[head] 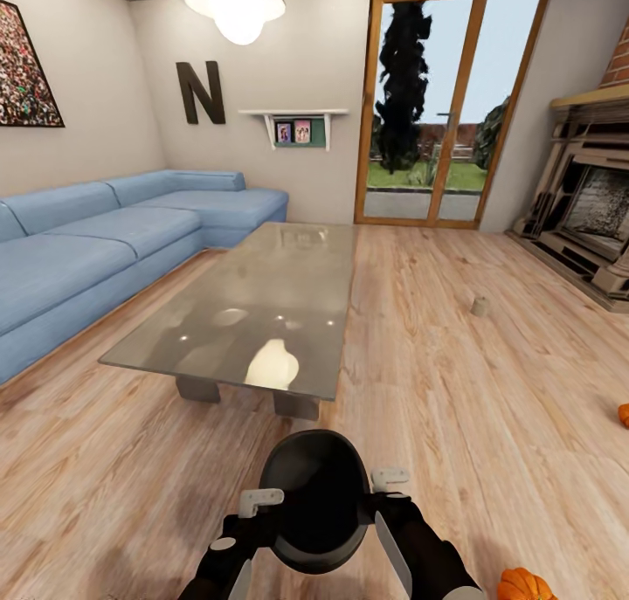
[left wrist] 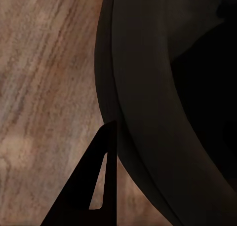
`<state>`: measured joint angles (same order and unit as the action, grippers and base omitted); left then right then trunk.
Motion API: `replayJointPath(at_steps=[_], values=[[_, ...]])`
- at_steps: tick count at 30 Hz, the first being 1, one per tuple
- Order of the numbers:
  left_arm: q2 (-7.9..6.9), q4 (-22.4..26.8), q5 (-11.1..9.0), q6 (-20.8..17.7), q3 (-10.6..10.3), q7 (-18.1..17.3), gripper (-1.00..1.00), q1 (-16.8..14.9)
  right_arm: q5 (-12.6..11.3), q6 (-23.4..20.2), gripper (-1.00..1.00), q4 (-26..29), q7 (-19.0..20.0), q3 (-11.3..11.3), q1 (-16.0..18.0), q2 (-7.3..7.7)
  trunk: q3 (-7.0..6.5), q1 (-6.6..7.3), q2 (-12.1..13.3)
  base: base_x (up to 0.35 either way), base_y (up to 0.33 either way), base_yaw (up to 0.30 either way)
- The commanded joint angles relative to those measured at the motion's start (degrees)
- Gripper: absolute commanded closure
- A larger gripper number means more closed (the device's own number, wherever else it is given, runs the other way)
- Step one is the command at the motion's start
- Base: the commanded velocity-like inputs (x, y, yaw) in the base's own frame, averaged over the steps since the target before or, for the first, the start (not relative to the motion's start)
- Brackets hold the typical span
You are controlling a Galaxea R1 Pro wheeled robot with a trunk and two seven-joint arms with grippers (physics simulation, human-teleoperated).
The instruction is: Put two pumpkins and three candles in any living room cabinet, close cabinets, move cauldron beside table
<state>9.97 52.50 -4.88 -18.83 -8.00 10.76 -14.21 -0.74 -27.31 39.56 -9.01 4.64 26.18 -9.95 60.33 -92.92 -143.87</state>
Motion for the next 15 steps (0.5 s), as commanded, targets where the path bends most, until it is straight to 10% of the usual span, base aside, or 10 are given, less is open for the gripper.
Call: replayJointPath(at_steps=[1, 15], values=[[0.03, 0.1, -3.2, 0.1, 0.0, -3.1, 1.00, 0.0, -1.9, 0.2, 1.00, 0.1, 0.4, -0.1, 0.0, -0.05, -0.01, 0.01, 0.0, 0.000, 0.000, 0.000], [0.03, 0.1, -3.2, 0.1, 0.0, -3.0, 1.00, 0.0, -1.9, 0.2, 1.00, 0.0, 0.4, -0.1, 0.0, -0.05, -0.01, 0.01, 0.0, 0.101, 0.000, 0.000]])
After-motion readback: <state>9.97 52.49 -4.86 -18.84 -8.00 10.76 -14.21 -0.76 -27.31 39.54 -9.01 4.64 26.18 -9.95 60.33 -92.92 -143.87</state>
